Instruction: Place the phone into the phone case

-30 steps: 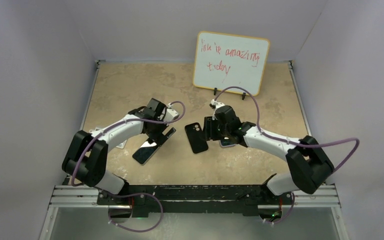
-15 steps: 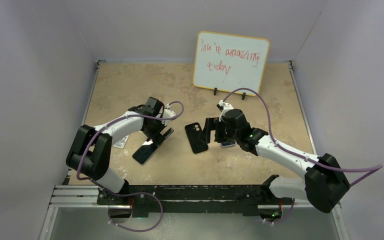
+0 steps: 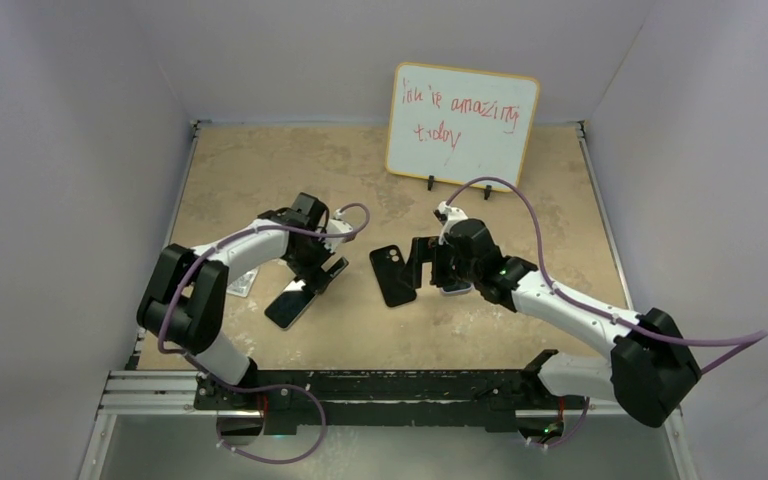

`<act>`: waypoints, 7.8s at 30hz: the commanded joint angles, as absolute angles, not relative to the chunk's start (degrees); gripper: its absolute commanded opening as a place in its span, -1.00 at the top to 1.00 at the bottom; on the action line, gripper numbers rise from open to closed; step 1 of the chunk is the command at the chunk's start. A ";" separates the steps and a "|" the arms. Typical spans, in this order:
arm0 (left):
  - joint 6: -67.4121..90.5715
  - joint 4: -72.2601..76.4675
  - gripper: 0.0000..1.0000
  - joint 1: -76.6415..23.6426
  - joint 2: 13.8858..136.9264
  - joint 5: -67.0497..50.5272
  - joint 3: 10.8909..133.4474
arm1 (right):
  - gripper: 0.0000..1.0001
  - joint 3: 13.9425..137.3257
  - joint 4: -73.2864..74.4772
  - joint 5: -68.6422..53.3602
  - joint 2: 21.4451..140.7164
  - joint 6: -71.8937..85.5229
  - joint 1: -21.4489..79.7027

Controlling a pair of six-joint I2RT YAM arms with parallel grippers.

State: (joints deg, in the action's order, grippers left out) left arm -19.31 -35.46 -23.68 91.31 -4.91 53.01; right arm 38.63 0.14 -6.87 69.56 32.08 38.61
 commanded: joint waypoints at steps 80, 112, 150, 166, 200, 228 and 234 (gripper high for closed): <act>-28.77 -40.66 -0.72 -22.24 95.48 -5.28 51.58 | -0.88 39.02 1.32 4.95 57.85 35.24 46.49; -3.53 -40.73 0.11 -20.86 109.00 -15.75 65.64 | -0.61 36.94 -19.11 6.51 74.54 52.24 53.96; 11.34 -24.83 0.30 -17.94 98.76 -29.33 50.36 | 0.14 52.54 -19.60 23.04 99.23 58.40 65.27; 12.48 -23.83 0.33 -17.67 97.86 -31.25 48.80 | 0.27 54.42 -18.96 23.32 102.37 59.50 65.77; 13.83 -28.94 -1.00 -17.40 63.01 -37.98 53.88 | 1.00 42.92 -5.29 14.72 68.90 34.21 62.78; 35.75 15.72 -0.78 -21.43 72.32 -32.92 28.16 | 1.00 50.62 0.25 -16.87 84.50 30.27 37.06; 37.61 18.78 -0.61 -24.26 79.55 -31.50 29.12 | 1.00 48.51 -2.69 -17.67 87.57 31.44 36.54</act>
State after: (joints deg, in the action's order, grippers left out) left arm 34.96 12.36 -22.76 75.96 -33.12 28.47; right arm 47.88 2.46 -14.76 86.43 29.65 36.82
